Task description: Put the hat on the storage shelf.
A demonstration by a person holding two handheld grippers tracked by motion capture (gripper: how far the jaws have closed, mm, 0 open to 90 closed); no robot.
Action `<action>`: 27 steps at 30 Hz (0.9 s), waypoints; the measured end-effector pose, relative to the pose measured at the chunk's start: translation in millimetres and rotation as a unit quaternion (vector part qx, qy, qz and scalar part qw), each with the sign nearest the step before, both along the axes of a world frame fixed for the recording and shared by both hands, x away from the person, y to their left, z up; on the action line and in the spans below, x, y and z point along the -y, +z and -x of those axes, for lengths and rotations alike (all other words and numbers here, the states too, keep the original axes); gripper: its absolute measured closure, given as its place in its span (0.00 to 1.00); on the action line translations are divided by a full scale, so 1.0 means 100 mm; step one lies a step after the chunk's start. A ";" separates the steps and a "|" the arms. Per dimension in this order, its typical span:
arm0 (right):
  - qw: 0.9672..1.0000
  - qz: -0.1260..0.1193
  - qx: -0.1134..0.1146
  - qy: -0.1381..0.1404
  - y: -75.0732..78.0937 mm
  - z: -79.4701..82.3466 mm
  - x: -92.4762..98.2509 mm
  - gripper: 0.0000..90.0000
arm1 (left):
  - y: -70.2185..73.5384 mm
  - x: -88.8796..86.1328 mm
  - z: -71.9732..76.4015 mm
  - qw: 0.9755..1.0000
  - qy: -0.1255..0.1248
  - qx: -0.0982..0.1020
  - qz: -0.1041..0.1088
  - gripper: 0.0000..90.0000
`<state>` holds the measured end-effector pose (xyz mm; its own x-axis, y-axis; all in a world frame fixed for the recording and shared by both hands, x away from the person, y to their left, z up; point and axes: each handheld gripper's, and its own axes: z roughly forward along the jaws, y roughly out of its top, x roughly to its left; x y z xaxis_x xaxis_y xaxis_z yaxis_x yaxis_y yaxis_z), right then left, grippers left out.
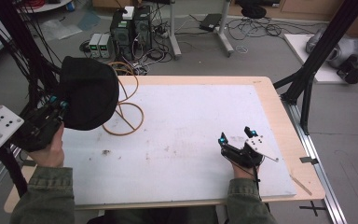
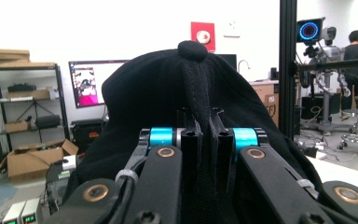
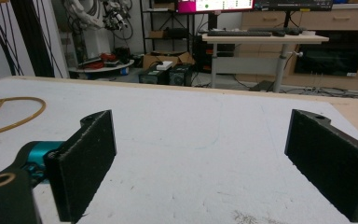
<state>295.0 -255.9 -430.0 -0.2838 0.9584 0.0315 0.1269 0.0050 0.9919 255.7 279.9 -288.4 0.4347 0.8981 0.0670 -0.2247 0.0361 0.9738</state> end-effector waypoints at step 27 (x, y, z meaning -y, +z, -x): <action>1.000 0.000 0.009 -0.001 0.01 0.02 0.00 0.09 | 0.40 0.20 -0.40 1.000 0.006 0.019 -0.005 0.95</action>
<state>293.0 -256.4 -428.6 -0.2822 0.9590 0.0262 0.1096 0.0051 0.9940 295.3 260.0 -248.6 0.4202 0.9027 0.0932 -0.2627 0.0227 0.9646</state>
